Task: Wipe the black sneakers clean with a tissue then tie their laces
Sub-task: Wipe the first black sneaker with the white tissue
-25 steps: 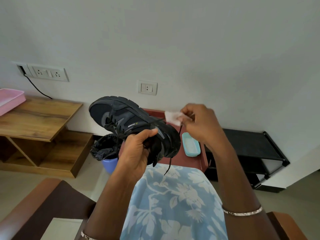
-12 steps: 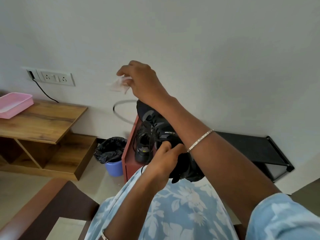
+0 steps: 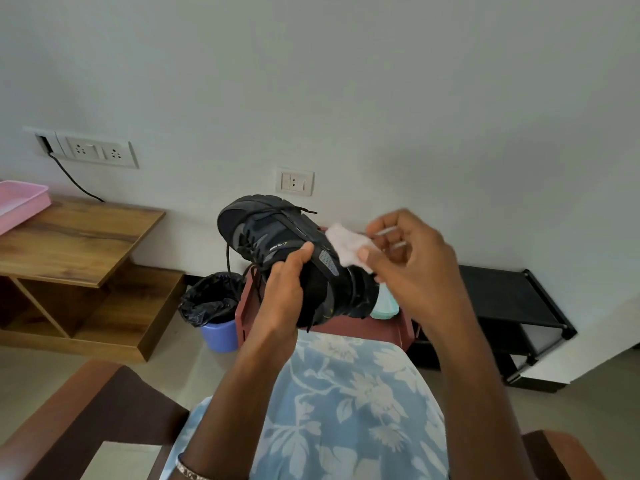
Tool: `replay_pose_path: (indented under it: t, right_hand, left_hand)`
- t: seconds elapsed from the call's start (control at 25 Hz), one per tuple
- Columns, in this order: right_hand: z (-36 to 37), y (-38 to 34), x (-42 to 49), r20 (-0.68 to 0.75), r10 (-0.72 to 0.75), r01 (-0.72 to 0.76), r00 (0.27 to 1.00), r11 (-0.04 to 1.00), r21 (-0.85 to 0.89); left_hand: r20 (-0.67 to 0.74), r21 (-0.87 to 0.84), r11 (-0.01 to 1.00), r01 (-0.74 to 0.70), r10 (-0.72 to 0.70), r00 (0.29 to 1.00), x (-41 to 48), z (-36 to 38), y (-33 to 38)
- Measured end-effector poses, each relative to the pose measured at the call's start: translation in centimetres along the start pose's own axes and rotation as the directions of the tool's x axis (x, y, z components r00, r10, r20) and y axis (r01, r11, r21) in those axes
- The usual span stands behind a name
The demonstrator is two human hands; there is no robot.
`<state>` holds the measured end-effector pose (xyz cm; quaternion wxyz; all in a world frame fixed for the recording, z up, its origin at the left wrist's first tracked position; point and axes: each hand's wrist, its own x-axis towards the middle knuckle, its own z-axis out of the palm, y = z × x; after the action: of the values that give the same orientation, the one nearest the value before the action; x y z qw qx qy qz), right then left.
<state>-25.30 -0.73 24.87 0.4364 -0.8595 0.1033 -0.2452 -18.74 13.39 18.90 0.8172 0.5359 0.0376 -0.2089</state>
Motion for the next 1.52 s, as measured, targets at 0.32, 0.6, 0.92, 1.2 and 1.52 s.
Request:
replay_pose_path:
  t: [0.32, 0.6, 0.92, 1.2, 1.52]
  right_hand:
    - [6.8, 1.3, -6.4, -0.244, -0.201, 0.18, 0.949, 0.978, -0.108]
    - [9.4, 0.9, -6.2, -0.306, -0.241, 0.241, 0.921, 0.97, -0.04]
    - [10.9, 2.1, -6.2, -0.31, -0.308, 0.324, 0.9, 0.946, 0.0]
    - [10.2, 1.6, -4.9, -0.378, -0.337, 0.365, 0.862, 0.931, 0.003]
    - [12.2, 3.4, -6.9, -0.36, -0.386, 0.404, 0.849, 0.914, -0.026]
  left_hand:
    - [-0.141, -0.157, 0.986, -0.05, 0.027, 0.99, 0.2, -0.5, -0.4]
    - [-0.012, -0.261, 0.965, -0.025, 0.022, 1.0, 0.2, -1.7, 0.3]
    - [-0.07, -0.259, 0.963, -0.077, 0.061, 0.996, -0.1, -1.1, 0.4]
    - [-0.023, -0.34, 0.94, -0.023, 0.017, 1.0, -0.4, -0.8, 1.0]
    - [-0.083, -0.401, 0.916, -0.034, 0.001, 0.997, -0.6, -0.7, 2.1]
